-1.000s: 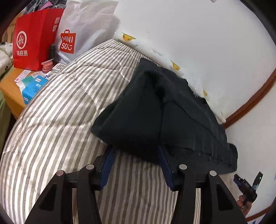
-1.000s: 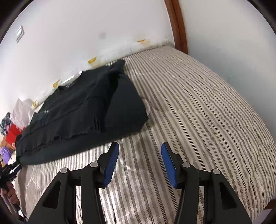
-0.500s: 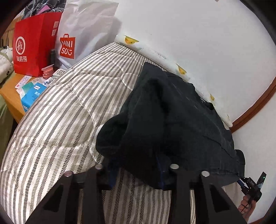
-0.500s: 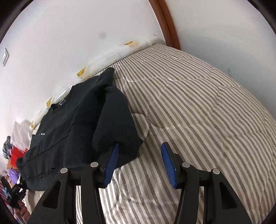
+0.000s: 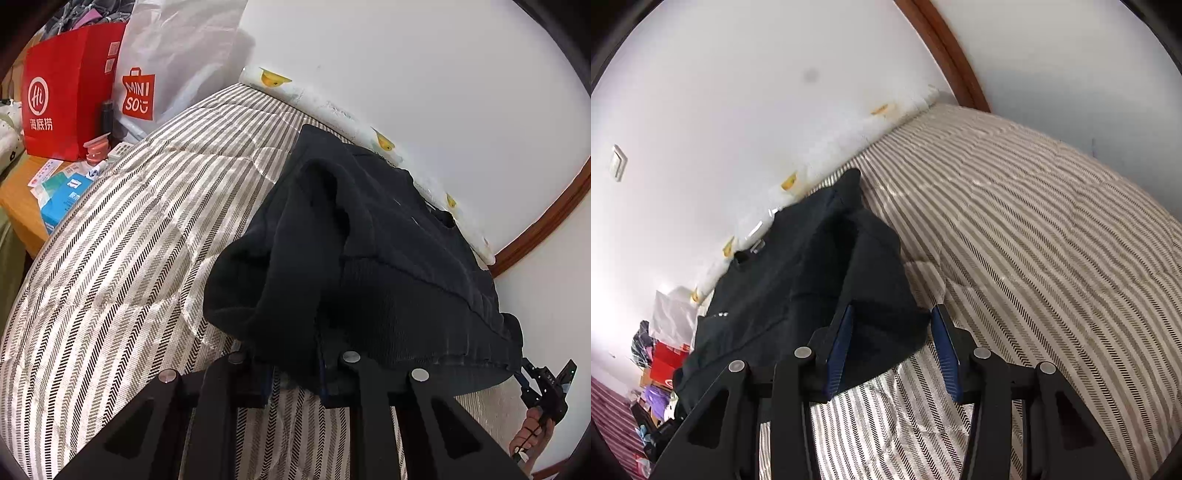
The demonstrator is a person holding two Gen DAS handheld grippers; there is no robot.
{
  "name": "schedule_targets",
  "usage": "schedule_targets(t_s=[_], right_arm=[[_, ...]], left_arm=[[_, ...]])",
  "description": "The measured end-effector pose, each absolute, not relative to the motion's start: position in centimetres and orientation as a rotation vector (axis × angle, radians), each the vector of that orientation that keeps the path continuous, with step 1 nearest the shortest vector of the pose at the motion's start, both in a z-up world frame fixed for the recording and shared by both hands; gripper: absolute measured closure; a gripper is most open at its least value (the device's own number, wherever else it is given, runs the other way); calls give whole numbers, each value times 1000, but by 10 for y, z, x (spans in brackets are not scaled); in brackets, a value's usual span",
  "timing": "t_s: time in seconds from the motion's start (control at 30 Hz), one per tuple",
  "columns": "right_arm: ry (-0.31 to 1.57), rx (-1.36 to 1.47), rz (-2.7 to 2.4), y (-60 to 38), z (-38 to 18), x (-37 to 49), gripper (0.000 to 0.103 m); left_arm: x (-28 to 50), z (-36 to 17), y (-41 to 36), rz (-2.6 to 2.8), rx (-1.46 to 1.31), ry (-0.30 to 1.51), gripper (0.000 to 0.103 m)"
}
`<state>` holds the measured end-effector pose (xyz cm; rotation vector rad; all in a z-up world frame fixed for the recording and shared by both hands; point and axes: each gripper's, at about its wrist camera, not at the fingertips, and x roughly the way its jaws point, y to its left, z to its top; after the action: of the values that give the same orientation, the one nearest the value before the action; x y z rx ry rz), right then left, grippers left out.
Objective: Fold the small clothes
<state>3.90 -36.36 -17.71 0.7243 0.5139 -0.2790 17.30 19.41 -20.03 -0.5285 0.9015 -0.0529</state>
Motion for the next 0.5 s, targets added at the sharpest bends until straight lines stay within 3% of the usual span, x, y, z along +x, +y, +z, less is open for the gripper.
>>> schedule_targets(t_s=[0.23,0.33,0.4,0.47,0.5], right_arm=[[571,695,-321,-365,-188,66,58],[599,732,-316,-367,-199,73,57],[592,742,-326,-368,-200,75,60],[596,735,-320,-367,-200,80,76],[595,736,-303,-367,-200,81,78]], left_arm=[[174,-201,193,-39,-525,906,85],[179,-198,187,-32,-485,915,90],[180,-196,184,-23,-473,916,93],[178,-194,182,-12,-454,914,95],[177,-193,181,-9,-446,911,95]])
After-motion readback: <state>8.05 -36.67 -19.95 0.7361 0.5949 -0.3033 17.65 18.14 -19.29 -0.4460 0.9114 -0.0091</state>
